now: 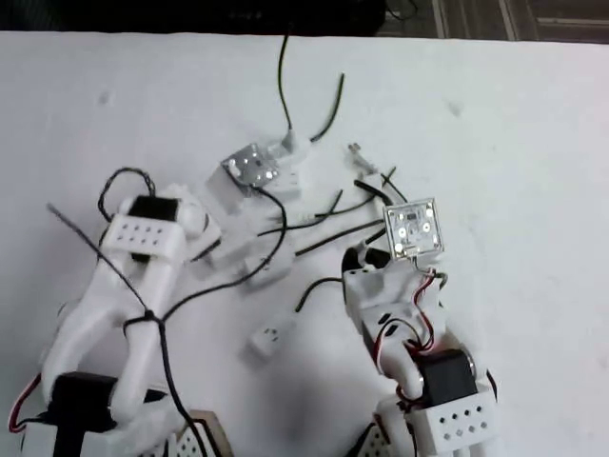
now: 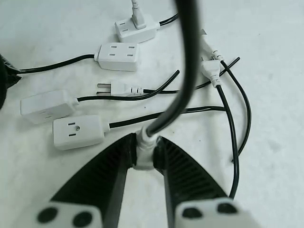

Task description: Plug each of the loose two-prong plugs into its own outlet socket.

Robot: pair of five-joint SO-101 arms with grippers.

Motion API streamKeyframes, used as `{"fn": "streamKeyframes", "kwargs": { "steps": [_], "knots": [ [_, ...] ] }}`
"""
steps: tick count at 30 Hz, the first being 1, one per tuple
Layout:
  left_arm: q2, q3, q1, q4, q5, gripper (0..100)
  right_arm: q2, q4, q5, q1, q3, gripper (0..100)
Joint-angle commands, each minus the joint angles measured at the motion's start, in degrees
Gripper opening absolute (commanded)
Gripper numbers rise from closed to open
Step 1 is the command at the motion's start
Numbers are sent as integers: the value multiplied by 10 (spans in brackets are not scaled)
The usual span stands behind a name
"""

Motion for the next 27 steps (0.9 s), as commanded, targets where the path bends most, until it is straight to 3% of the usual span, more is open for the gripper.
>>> {"fn": "streamKeyframes", "kwargs": {
  "steps": [1,8,17,27],
  "knots": [
    [-24,47,-5,-90,5,26,0,-11,3,-3,-4,18],
    [-29,96,33,-92,4,26,0,-11,3,-3,-4,18],
    [-30,106,160,18,4,23,0,-11,3,-3,-4,18],
    [-47,101,135,20,4,23,0,-10,3,-3,-4,18]
  ]
}}
